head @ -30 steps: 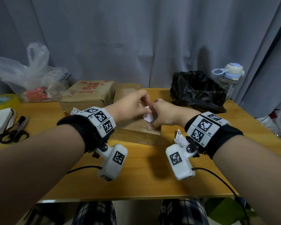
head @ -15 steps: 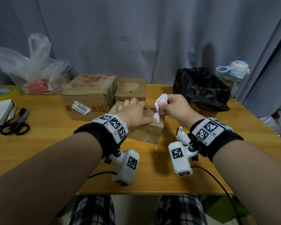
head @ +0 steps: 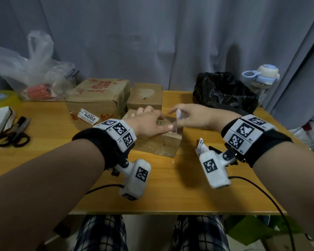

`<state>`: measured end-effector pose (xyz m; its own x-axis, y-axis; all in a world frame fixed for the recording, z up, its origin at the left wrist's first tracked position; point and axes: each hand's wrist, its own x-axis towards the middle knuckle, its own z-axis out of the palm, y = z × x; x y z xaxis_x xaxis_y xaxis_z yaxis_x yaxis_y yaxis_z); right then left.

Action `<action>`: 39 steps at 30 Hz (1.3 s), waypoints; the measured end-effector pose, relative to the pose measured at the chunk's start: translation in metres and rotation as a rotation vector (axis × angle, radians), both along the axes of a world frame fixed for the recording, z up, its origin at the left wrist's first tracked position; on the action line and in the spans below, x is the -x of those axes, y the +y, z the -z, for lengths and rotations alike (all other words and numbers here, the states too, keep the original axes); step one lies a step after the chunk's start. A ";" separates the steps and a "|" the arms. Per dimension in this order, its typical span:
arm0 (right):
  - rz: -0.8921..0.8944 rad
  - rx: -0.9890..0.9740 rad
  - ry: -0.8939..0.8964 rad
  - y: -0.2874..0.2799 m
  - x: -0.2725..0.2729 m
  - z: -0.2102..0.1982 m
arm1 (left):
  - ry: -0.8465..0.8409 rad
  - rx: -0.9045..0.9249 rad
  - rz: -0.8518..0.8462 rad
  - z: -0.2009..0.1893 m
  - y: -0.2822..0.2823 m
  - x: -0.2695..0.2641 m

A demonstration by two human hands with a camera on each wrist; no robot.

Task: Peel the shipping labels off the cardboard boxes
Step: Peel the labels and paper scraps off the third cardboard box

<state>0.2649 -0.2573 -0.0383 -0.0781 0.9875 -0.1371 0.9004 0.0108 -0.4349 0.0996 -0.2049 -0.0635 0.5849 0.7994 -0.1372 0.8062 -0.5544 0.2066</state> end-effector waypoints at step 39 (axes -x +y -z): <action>-0.273 -0.213 -0.117 -0.016 -0.013 0.016 | -0.147 0.142 0.133 0.007 -0.004 0.001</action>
